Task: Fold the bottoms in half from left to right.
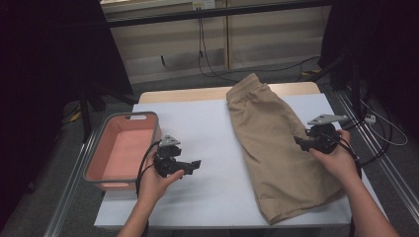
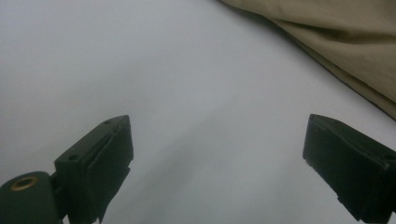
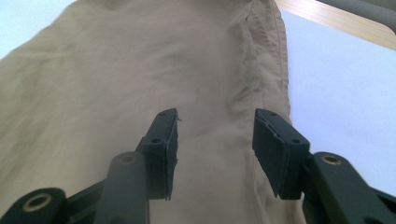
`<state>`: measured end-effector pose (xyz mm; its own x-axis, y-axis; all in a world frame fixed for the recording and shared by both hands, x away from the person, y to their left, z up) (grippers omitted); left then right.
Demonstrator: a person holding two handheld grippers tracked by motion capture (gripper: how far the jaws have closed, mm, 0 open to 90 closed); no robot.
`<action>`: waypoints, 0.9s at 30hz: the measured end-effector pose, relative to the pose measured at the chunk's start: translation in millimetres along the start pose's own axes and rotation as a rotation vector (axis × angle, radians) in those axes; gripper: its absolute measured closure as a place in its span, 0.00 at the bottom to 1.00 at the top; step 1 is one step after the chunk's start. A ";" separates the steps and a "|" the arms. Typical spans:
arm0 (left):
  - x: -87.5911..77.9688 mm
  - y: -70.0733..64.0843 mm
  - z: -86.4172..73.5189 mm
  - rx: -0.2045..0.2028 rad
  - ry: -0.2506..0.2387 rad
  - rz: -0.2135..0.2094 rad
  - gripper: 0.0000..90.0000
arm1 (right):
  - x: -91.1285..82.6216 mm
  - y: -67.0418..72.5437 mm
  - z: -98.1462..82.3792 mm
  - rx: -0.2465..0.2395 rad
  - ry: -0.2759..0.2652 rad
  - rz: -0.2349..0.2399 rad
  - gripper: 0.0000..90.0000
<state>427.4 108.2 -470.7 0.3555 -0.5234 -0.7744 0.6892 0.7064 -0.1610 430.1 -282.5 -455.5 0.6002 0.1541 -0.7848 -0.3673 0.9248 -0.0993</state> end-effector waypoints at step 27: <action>6.8 8.8 -1.5 -0.013 0.020 0.011 0.10 | 71.2 -40.3 29.9 0.103 0.022 -0.002 1.00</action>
<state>434.9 111.5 -478.2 0.3497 -0.5061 -0.7884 0.6773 0.7180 -0.1605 508.9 -298.4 -489.1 0.5845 0.1453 -0.7983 -0.2906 0.9561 -0.0388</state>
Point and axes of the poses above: each handheld gripper's, and its own axes: x roughly forward along the jaws, z roughly out of its top, y roughly to its left, the point moved 8 cm from there along x, roughly forward along the jaws, and after that the axes turned 10 degrees about y, right-handed, at the moved point
